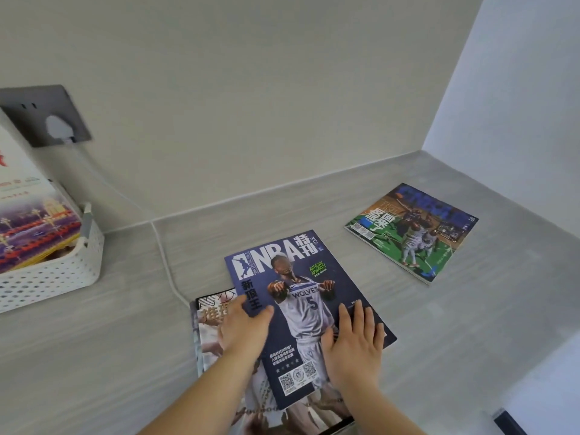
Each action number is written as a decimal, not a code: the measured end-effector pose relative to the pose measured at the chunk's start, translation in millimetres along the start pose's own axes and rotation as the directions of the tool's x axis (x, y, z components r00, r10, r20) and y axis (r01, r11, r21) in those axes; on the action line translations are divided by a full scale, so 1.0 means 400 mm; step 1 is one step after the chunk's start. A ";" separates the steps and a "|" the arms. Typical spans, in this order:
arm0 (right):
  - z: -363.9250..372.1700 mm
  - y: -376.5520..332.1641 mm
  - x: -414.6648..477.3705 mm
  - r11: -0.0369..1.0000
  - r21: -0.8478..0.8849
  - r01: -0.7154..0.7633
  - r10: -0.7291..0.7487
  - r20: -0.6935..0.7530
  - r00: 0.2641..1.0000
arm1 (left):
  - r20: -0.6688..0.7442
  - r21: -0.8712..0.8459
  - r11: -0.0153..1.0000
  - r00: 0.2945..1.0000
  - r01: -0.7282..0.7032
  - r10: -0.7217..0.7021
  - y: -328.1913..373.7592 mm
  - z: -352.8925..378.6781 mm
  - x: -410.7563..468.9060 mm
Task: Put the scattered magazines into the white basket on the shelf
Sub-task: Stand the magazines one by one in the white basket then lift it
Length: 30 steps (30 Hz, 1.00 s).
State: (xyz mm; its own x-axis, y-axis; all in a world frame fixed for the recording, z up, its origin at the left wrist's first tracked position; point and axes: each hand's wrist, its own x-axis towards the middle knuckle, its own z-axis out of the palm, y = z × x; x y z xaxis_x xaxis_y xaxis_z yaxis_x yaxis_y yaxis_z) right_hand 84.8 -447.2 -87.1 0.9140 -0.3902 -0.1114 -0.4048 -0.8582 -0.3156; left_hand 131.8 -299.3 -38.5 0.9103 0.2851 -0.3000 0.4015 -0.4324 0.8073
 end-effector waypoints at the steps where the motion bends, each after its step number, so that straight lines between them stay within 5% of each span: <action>1: 0.001 0.000 0.000 1.000 -0.001 0.002 -0.002 0.003 1.000 | 0.005 -0.191 0.980 0.999 0.049 -0.049 0.011 -0.007 0.006; 3: 0.001 0.000 0.001 1.000 0.001 -0.002 0.002 0.013 1.000 | 0.090 -0.406 0.900 0.987 0.157 -0.132 0.035 -0.017 0.021; 5: 0.000 0.001 0.001 1.000 0.004 -0.011 0.010 0.014 1.000 | 0.161 -0.314 0.935 0.980 0.162 -0.116 0.045 -0.018 0.033; 8: -0.003 -0.003 -0.002 1.000 0.012 -0.017 0.016 0.012 1.000 | 0.160 -0.114 0.992 0.987 0.054 -0.035 0.049 -0.016 0.028; 14: -0.036 -0.007 0.014 0.988 0.155 -0.017 0.026 -0.055 0.998 | 0.215 -0.295 0.937 0.943 -0.186 0.255 0.062 -0.070 0.008; 19: -0.100 -0.072 0.062 0.717 0.695 -0.051 0.079 -0.009 0.997 | 0.166 -0.425 0.840 0.883 -0.337 0.438 0.090 -0.182 0.015; 24: -0.126 -0.187 0.087 0.495 0.864 -0.098 0.016 0.104 0.994 | 0.096 -0.458 0.779 0.847 -0.429 0.523 0.084 -0.326 0.035; 30: -0.126 -0.420 0.057 0.545 0.838 0.038 -0.287 0.144 0.947 | -0.154 -0.393 0.784 0.875 -0.480 0.459 0.026 -0.551 0.118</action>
State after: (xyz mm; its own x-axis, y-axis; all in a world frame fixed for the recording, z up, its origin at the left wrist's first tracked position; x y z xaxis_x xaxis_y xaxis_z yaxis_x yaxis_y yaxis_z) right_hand 172.1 -328.7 11.0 0.9857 -0.0753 -0.1509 -0.1633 -0.2030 -0.9655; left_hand 156.8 -101.7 67.8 0.9653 0.1829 0.1863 -0.1620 -0.1398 0.9768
